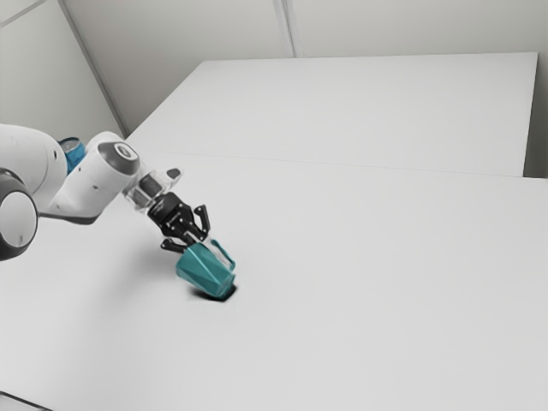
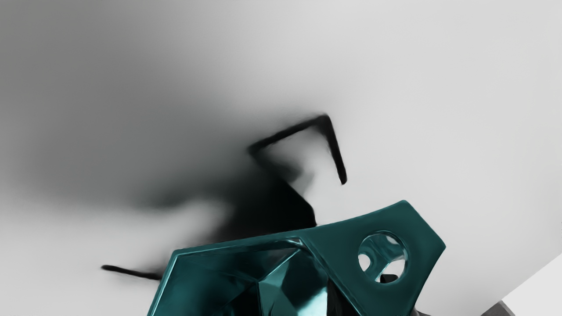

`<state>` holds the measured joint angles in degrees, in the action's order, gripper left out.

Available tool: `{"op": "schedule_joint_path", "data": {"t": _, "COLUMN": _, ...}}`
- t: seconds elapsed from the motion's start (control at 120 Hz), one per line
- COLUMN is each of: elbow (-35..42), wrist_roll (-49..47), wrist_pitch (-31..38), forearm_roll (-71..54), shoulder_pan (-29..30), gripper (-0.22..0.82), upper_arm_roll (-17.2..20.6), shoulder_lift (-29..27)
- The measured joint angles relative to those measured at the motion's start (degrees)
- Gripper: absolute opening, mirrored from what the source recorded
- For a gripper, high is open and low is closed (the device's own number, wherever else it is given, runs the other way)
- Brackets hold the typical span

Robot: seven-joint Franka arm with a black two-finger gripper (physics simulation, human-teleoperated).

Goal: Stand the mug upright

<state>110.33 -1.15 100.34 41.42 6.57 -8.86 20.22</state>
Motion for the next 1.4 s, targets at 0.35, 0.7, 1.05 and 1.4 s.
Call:
{"op": "schedule_joint_path", "data": {"t": 0.35, "elbow": -0.72, "wrist_roll": -3.04, "wrist_pitch": -0.08, "forearm_roll": -0.82, "shoulder_pan": -0.88, "gripper": -0.17, "upper_arm_roll": 1.27, "shoulder_lift": -2.04}}
{"op": "schedule_joint_path", "data": {"t": 0.7, "elbow": -0.59, "wrist_roll": -6.0, "wrist_pitch": 3.98, "forearm_roll": -16.25, "shoulder_pan": -6.61, "gripper": -0.18, "upper_arm_roll": 3.22, "shoulder_lift": -10.3}}
{"op": "schedule_joint_path", "data": {"t": 1.05, "elbow": 0.59, "wrist_roll": -7.3, "wrist_pitch": 16.91, "forearm_roll": -40.54, "shoulder_pan": -9.34, "gripper": -0.18, "upper_arm_roll": 5.08, "shoulder_lift": -13.09}}
{"op": "schedule_joint_path", "data": {"t": 1.4, "elbow": 3.43, "wrist_roll": -9.44, "wrist_pitch": 23.16, "forearm_roll": -44.07, "shoulder_pan": -9.64, "gripper": -0.18, "upper_arm_roll": 7.18, "shoulder_lift": -12.66}}
